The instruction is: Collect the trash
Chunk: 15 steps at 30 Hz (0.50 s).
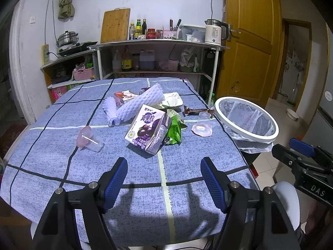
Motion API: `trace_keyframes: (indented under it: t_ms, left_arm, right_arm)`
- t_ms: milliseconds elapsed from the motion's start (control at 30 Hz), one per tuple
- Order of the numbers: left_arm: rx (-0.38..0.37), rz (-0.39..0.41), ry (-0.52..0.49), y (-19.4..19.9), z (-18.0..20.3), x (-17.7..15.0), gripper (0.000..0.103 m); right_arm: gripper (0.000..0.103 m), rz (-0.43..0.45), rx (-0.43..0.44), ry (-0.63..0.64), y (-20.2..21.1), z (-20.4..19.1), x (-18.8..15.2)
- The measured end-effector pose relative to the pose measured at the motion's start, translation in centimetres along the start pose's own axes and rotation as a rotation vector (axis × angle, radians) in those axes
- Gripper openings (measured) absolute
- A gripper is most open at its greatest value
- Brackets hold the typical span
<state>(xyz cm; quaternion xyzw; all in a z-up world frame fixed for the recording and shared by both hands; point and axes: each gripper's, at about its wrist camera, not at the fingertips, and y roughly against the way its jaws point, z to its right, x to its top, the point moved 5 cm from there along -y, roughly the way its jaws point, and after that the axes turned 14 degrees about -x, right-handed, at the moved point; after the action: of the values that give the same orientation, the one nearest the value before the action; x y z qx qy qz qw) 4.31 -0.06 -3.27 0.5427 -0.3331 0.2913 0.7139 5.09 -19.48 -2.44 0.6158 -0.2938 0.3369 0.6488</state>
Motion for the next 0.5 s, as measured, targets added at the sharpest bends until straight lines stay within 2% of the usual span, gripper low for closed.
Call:
trace_keyframes:
  t_ms: [200,233,500]
  left_arm:
    - [-0.002,0.000,0.001,-0.7,-0.2,0.3,0.072]
    - [0.002,0.003,-0.001,0.4,0.1,-0.1,0.072]
    - [0.002,0.004,-0.001,0.4,0.1,-0.1,0.072]
  right_arm:
    - [0.070,0.000,0.000,-0.001,0.0,0.0,0.0]
    - [0.070,0.001,0.000,0.000,0.0,0.0,0.0]
    - [0.070,0.001,0.000,0.000,0.0,0.1,0.2]
